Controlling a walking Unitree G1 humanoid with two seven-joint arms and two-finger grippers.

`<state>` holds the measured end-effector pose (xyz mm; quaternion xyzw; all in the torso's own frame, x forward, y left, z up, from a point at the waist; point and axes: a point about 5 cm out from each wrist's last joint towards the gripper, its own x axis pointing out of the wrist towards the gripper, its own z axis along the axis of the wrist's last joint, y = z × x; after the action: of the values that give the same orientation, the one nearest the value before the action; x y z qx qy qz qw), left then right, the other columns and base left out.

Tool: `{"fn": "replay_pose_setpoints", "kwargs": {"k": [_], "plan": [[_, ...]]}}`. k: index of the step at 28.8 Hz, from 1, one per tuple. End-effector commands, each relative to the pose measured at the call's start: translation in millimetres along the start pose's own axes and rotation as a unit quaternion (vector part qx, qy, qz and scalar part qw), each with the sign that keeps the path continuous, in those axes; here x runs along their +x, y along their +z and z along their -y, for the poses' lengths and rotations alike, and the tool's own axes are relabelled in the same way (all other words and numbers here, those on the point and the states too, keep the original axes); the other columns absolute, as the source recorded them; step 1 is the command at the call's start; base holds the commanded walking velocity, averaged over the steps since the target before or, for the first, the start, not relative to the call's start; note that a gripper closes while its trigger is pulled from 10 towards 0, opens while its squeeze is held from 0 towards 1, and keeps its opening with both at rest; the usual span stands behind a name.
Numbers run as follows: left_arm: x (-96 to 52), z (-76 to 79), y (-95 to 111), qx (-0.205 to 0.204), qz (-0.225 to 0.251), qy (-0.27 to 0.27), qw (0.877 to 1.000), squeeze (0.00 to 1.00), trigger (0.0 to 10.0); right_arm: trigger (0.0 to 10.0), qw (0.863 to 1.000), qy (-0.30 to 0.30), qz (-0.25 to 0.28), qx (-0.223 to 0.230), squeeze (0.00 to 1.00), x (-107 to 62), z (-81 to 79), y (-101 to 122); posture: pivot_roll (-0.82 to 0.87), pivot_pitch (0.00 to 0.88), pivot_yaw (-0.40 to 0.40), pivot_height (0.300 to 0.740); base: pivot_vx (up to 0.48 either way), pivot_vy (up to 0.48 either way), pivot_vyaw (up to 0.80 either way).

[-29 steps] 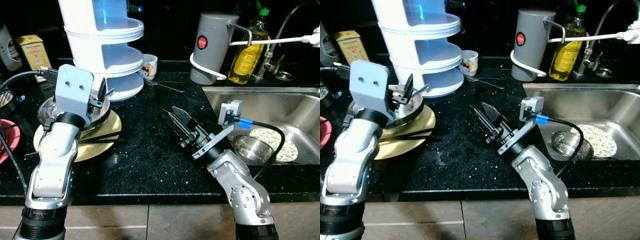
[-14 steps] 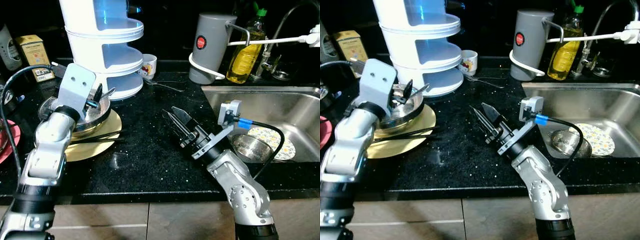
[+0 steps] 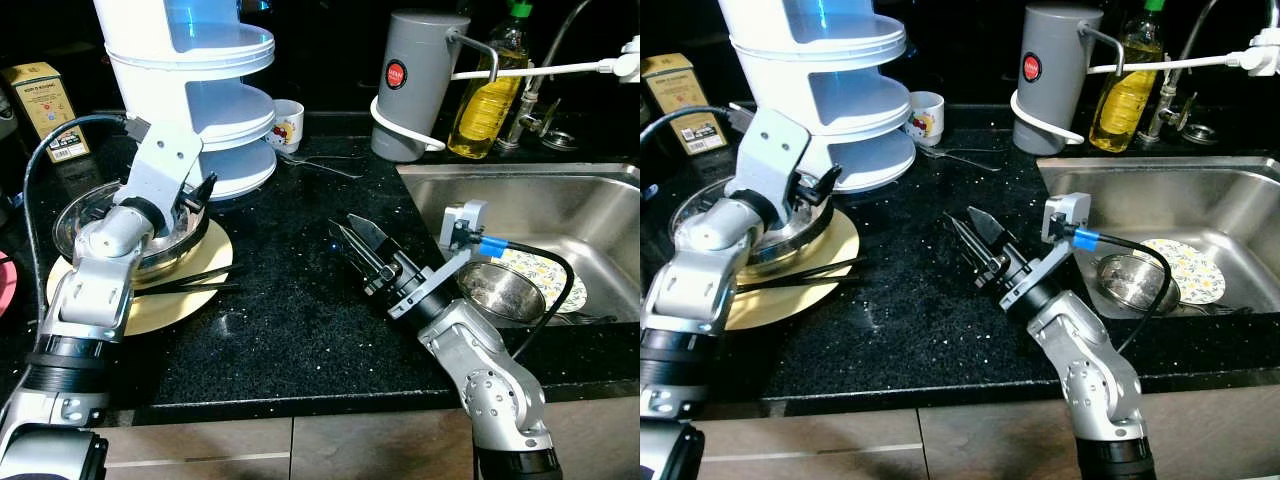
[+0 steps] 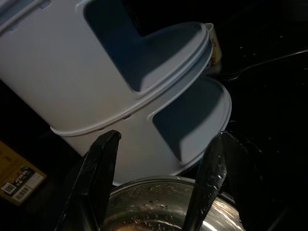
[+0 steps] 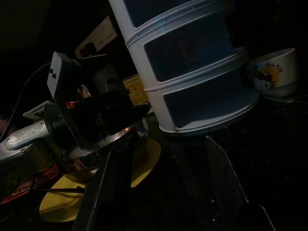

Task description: Kitchen organization

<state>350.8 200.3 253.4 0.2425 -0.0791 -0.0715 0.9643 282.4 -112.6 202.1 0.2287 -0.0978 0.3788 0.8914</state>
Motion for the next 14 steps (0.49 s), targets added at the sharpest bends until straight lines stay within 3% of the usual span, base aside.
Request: {"fn": "replay_pose_setpoints", "kwargs": {"k": [1,4,8,14], "plan": [[2.4,-3.5,9,0.004,0.013,-0.007,1.000,0.00,10.0,10.0,1.000,-0.003,-0.003,-0.004,0.00,-2.2,-0.7,0,-0.08,0.000,-0.043,0.740,0.000,0.000,0.00],[4.6,-0.3,18,0.001,0.034,-0.019,0.999,0.00,10.0,10.0,1.000,-0.003,-0.004,-0.004,0.00,-1.8,-0.8,0,-0.08,0.000,-0.042,0.740,0.000,0.000,0.00],[6.6,6.3,16,-0.004,0.027,-0.034,0.999,0.00,10.0,10.0,1.000,-0.002,-0.005,-0.004,0.00,-1.6,-1.1,-1,-0.08,0.000,-0.040,0.740,0.000,0.000,0.00],[9.0,12.1,-4,0.002,-0.018,-0.051,0.999,0.00,10.0,10.0,1.000,-0.004,-0.004,-0.006,0.00,-2.3,-0.7,1,-0.09,0.000,-0.035,0.740,0.000,0.000,0.00]]}}
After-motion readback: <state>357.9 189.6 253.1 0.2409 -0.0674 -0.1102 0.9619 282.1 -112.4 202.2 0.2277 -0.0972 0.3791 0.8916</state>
